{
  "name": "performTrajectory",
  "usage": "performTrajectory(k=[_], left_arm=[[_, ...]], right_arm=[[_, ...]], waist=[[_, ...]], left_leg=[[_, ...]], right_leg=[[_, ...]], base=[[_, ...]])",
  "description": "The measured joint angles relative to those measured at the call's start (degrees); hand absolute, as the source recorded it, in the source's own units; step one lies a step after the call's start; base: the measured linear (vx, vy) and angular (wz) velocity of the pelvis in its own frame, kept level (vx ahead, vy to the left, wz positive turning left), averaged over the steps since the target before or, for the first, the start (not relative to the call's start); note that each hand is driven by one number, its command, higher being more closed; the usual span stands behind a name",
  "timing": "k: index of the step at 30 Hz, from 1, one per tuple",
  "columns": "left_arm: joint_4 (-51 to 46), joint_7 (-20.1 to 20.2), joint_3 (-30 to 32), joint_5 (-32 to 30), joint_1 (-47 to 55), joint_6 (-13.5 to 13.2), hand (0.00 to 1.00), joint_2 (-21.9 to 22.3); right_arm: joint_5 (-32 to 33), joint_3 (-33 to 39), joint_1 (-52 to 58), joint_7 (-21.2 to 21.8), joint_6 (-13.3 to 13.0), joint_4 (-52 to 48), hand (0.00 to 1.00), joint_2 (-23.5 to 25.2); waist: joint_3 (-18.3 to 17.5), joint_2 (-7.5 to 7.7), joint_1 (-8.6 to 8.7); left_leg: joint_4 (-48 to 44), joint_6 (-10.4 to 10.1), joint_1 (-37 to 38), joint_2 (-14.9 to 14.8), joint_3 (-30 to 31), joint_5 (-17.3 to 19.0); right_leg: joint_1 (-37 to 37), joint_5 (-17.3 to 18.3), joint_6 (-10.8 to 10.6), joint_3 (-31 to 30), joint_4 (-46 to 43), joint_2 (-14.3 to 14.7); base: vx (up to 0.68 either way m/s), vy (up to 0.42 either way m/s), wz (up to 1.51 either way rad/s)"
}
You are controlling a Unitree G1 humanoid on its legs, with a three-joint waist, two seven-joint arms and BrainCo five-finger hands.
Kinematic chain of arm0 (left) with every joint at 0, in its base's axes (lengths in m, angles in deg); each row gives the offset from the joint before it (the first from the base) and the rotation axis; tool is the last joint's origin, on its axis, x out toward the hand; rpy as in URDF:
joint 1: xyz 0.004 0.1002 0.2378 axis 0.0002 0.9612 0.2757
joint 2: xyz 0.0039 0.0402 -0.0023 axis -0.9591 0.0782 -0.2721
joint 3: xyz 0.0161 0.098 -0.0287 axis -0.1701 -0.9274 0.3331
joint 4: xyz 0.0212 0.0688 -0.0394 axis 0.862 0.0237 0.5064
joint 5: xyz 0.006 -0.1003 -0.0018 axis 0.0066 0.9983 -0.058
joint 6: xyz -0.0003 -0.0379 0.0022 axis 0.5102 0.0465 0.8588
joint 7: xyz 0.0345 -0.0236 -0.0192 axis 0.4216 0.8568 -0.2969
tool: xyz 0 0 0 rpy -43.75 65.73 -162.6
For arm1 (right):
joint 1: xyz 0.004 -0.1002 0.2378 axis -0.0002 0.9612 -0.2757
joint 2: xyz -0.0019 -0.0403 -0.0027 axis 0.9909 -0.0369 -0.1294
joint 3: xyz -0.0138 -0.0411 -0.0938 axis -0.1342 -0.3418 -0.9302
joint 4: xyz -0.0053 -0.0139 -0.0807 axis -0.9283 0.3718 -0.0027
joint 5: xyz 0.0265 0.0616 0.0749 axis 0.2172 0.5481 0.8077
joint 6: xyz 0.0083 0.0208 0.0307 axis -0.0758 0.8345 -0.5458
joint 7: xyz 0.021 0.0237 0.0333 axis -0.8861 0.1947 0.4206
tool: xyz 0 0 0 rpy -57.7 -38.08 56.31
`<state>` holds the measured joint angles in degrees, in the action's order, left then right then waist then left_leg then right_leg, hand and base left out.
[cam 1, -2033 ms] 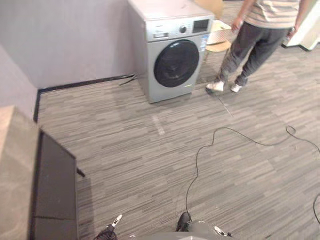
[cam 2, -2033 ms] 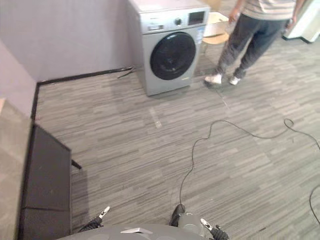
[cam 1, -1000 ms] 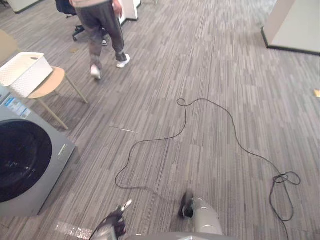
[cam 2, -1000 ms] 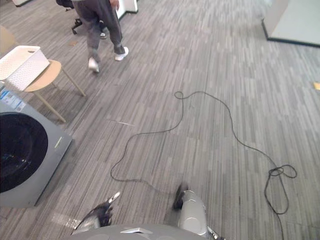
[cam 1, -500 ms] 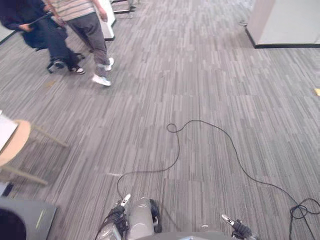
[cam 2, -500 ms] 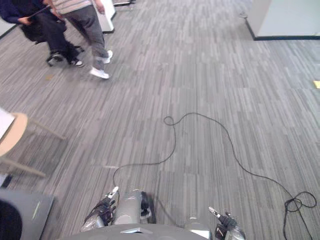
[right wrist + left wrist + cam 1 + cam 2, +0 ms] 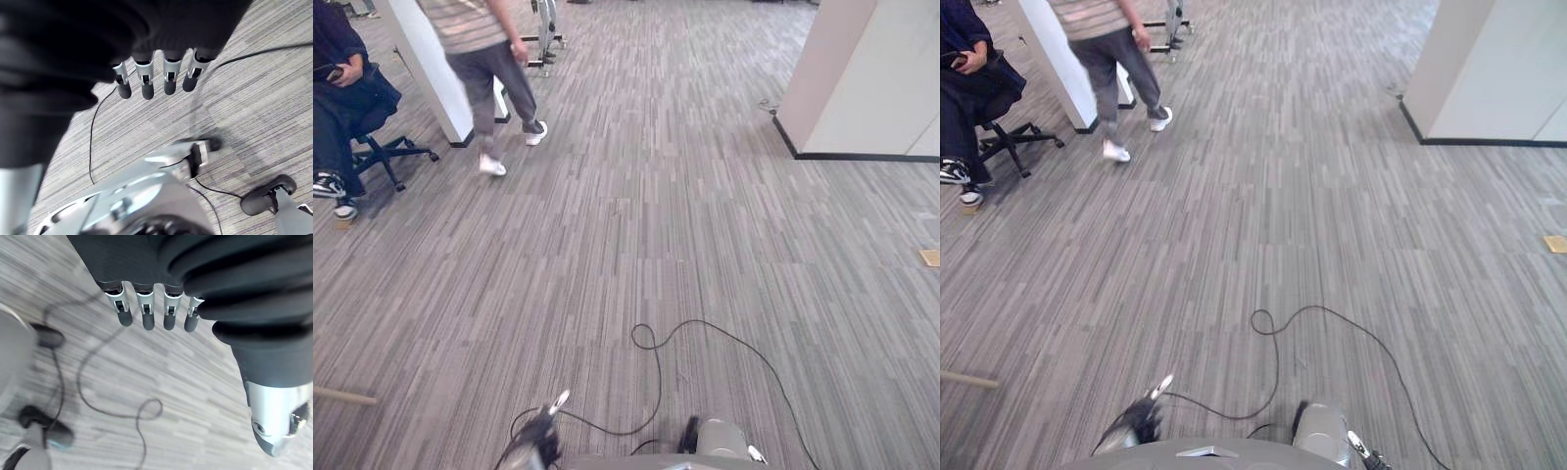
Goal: Organize washtable
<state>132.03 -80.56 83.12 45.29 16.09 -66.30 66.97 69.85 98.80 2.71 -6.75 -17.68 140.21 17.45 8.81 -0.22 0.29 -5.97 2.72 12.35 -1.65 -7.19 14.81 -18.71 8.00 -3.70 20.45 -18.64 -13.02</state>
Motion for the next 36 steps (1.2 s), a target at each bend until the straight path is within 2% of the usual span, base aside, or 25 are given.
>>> performTrajectory(k=[1, 2, 4, 5, 6, 7, 8, 9, 11, 13, 15, 16, 17, 19, 21, 22, 23, 24, 26, 27, 30, 31, 33, 34, 36], left_arm=[[-0.42, 0.22, -0.30, -0.07, -0.64, -0.11, 0.00, 0.59], [-0.30, 0.40, -0.21, -0.34, -1.10, 0.00, 0.00, 2.22], [0.27, 1.04, 1.02, -2.61, 0.77, 0.30, 0.00, 4.95], [0.51, 1.86, 0.73, -4.15, 0.71, 0.67, 0.00, 5.55], [0.27, 2.03, 2.95, -4.41, 0.99, 0.66, 0.00, 5.61], [0.29, 1.87, 3.36, -4.39, 1.55, 0.69, 0.00, 5.45], [0.14, 1.84, 2.95, -4.18, 2.49, 0.72, 0.00, 4.79], [-0.28, 1.88, 1.64, -4.01, 2.95, 0.53, 0.00, 3.84], [-0.72, 1.53, 0.08, -3.66, 3.59, 0.28, 0.00, 2.34], [-2.22, 0.79, -2.24, -1.60, 3.76, -0.07, 0.00, 0.63], [-2.88, 0.61, -3.65, -1.17, 4.55, -0.19, 0.00, -0.38], [-3.87, 0.19, -4.61, -1.00, 5.06, -0.48, 0.00, -0.29], [-4.41, -0.17, -4.70, -0.65, 5.08, -1.09, 0.00, -0.58], [-4.31, -0.43, -4.77, -0.45, 5.18, -1.48, 0.00, -2.02], [-2.84, -0.89, -4.81, 0.42, 4.30, -1.28, 0.00, -4.07], [-2.46, -1.02, -4.86, 0.70, 3.93, -1.24, 0.00, -4.62], [-1.40, -1.44, -5.36, 1.29, 3.55, -1.04, 0.00, -4.97], [-0.38, -1.45, -5.90, 1.28, 3.47, -0.98, 0.00, -5.04], [0.04, -1.39, -5.96, 1.28, 3.72, -0.06, 0.00, -4.82], [0.37, -1.19, -6.07, 1.23, 4.33, 0.17, 0.00, -4.15], [1.16, -1.18, -3.86, 1.10, 5.00, 0.08, 0.00, -2.09], [1.92, -0.85, -3.24, 0.40, 4.89, 0.01, 0.00, -1.52], [1.69, -0.09, -1.61, -0.08, 4.97, -0.07, 0.00, -1.78], [1.63, -0.12, 0.22, -0.19, 5.03, 0.07, 0.00, -1.69], [1.30, -0.16, 2.46, -1.91, 5.62, -0.10, 0.00, 1.64]], right_arm=[[0.22, -0.01, 0.36, -0.12, 0.52, 0.10, 0.00, 0.41], [0.82, -0.57, 0.99, -0.50, 1.32, 0.25, 0.00, 0.32], [1.02, -0.11, 2.17, -0.61, 2.01, 0.29, 0.00, -0.55], [1.02, 1.94, 2.24, -0.62, 2.22, 0.13, 0.00, -0.81], [1.00, 3.11, 2.37, -0.61, 2.22, -0.02, 0.00, -1.25], [1.02, 3.35, 2.35, -0.63, 2.25, 0.11, 0.00, -1.55], [1.02, 3.28, 1.67, -0.75, 2.24, 0.18, 0.00, -1.87], [1.05, 2.95, 0.74, -1.11, 2.27, 0.61, 0.00, -1.96], [1.10, -0.05, -0.55, -1.66, 1.96, 0.75, 0.00, -3.59], [1.08, -0.92, -4.55, -2.47, 0.67, 0.92, 0.00, -3.33], [1.07, -1.32, -5.67, -2.49, 0.42, 1.12, 0.00, -2.84], [1.08, -3.21, -5.97, -2.80, -0.27, 0.91, 0.00, -3.08], [1.04, -4.94, -6.05, -3.18, -0.62, 1.02, 0.00, -3.56], [1.04, -6.04, -5.75, -3.40, -0.67, 2.47, 0.00, -2.95], [1.06, -5.44, -5.01, -3.37, -0.60, 4.71, 0.00, -0.71], [1.06, -4.69, -4.89, -3.34, -0.49, 5.47, 0.00, -0.20], [1.09, -2.89, -3.80, -3.26, -0.11, 5.75, 0.00, 0.54], [1.05, -1.59, -2.97, -3.04, -0.11, 5.57, 0.00, 0.70], [1.06, -0.88, -3.12, -2.33, -0.15, 4.88, 0.00, 0.66], [1.07, -0.88, -3.50, -2.09, -0.31, 4.21, 0.00, 0.05], [1.13, -0.96, -3.12, -1.72, -0.61, 2.49, 0.00, -0.59], [1.13, -1.12, -2.67, -1.60, -0.57, 1.78, 0.00, -0.70], [1.13, -1.49, -2.16, -1.58, -0.30, 1.52, 0.00, -0.19], [1.81, -3.43, -1.28, -1.84, -0.19, 0.94, 0.00, 0.31], [3.25, -7.03, -0.45, -2.25, -0.22, -0.02, 0.00, -2.24]], waist=[[-0.19, 0.62, 0.20], [-0.58, -0.06, 1.08], [-2.22, -0.98, 2.67], [-2.09, -2.97, 2.88], [-2.07, -5.37, 2.44], [-1.89, -5.62, 2.23], [-1.50, -6.02, 2.25], [-1.07, -6.13, 2.15], [-1.07, -5.75, 1.68], [0.14, -4.03, 0.26], [0.66, -3.08, -0.06], [0.31, -3.94, -0.12], [0.24, -3.86, -0.79], [-0.95, -1.63, -1.44], [-2.08, 3.75, 0.05], [-1.93, 4.81, 0.29], [-1.91, 5.22, 0.45], [-1.53, 4.58, 0.85], [-1.35, 4.12, 0.58], [-0.49, 2.65, 0.50], [-0.62, 0.42, 0.53], [-0.89, -0.24, 0.70], [-1.45, 1.24, 0.08], [-1.65, 2.06, -0.07], [-3.14, -1.13, -0.60]], left_leg=[[-0.62, -0.45, 1.57, 0.33, 0.64, 2.46], [-0.87, 0.13, 3.77, -0.69, 1.54, 4.82], [-14.36, -0.96, 2.05, -3.07, -0.26, 5.18], [-31.04, -5.17, -4.00, -7.17, 0.06, 1.04], [-43.30, -7.01, -8.66, -10.47, 1.45, -9.49], [-47.79, -8.58, -10.12, -11.56, 2.00, -15.43], [-54.58, -8.77, -12.35, -12.51, 2.27, -16.21], [-60.17, -7.24, -15.61, -12.82, 1.84, -13.07], [-58.48, -5.87, -20.38, -12.44, -1.24, -7.49], [-38.14, -5.15, -25.97, -10.11, -4.31, -3.20], [-16.69, -6.74, -25.99, -8.03, -5.11, -6.65], [-6.07, -8.71, -27.77, -7.93, -4.30, -9.05], [-9.37, -8.52, -30.42, -8.30, -2.88, -13.55], [-12.76, -7.64, -31.11, -6.09, -2.64, -15.90], [-14.17, -2.46, -28.15, -0.66, -1.29, -14.80], [-14.14, -1.95, -26.50, 0.48, -1.32, -13.90], [-13.98, -1.05, -23.27, 1.67, -0.72, -11.58], [-13.21, -0.65, -20.57, 2.13, 0.26, -10.11], [-9.83, -0.30, -15.14, 2.60, 0.70, -9.38], [-4.85, -0.31, -9.00, 2.12, 0.72, -9.39], [-0.45, -0.90, -3.33, 0.57, 1.11, -8.97], [-0.87, -1.68, -2.33, -0.42, 1.78, -7.13], [-3.36, -4.01, -2.17, -0.42, 2.83, -3.94], [-5.98, -5.59, -2.14, -0.66, 3.85, -1.15], [-7.11, -6.34, -1.76, -4.62, 1.79, -0.29]], right_leg=[[-1.24, -4.12, -0.18, 0.01, 5.01, -0.35], [-1.79, -8.27, 0.30, -1.81, 2.02, 0.16], [-2.92, -7.68, 2.34, -5.78, -8.40, 1.46], [-0.02, -4.50, 4.06, -3.84, -10.06, 2.42], [3.61, -1.30, 5.11, -2.60, -10.43, 4.40], [5.92, 0.36, 5.67, -2.50, -10.18, 5.14], [9.69, 2.64, 5.96, -2.52, -9.41, 5.92], [15.34, 3.76, 5.80, -2.81, -6.67, 6.98], [21.83, 4.42, 5.63, -4.06, -0.48, 8.01], [27.47, 4.55, 4.47, -6.31, 4.13, 7.52], [30.49, 7.00, 3.51, -7.20, 5.82, 6.77], [32.49, 9.02, 2.49, -7.87, 6.84, 7.68], [34.20, 10.78, 2.08, -9.29, 7.39, 8.04], [34.64, 11.89, 3.87, -10.90, 5.69, 5.97], [30.89, 7.54, -0.13, -13.75, -8.51, 0.99], [29.93, 4.97, -1.68, -14.63, -13.29, 0.04], [26.69, -4.40, -5.67, -17.20, -23.39, -0.49], [23.58, -7.57, -8.10, -18.32, -31.52, -0.58], [16.26, -3.85, -4.46, -17.59, -42.16, -1.58], [13.13, 1.61, -1.34, -14.21, -40.54, -2.05], [10.61, 4.92, -0.42, -9.12, -25.11, -1.87], [10.77, 3.92, -1.56, -8.22, -13.32, -1.12], [11.38, -1.61, -2.03, -9.81, 2.23, -1.11], [12.50, -9.78, -2.71, -10.34, 3.64, -1.02], [13.64, -6.44, -1.28, -7.27, 2.08, 1.58]], base=[[0.00, -0.073, 0.27], [0.42, -0.224, 0.42], [0.63, -0.318, 0.41], [0.67, -0.383, 0.14], [0.71, -0.362, 0.03], [0.65, -0.313, -0.12], [0.60, -0.276, -0.04], [0.69, -0.316, -0.09], [0.52, -0.202, -0.36], [0.06, -0.056, -0.72], [-0.13, 0.035, -0.40], [0.36, 0.076, -0.35], [0.59, 0.081, -0.43], [0.68, 0.050, -0.33], [0.70, 0.069, 0.24], [0.55, 0.086, 0.60], [0.38, 0.075, 0.59], [0.31, 0.076, 0.55], [0.08, 0.007, 0.20], [-0.08, -0.017, -0.02], [-0.17, 0.006, 0.09], [-0.20, 0.031, 0.39], [-0.19, -0.054, 0.42], [0.05, -0.242, 0.34], [0.18, -0.281, 0.39]])
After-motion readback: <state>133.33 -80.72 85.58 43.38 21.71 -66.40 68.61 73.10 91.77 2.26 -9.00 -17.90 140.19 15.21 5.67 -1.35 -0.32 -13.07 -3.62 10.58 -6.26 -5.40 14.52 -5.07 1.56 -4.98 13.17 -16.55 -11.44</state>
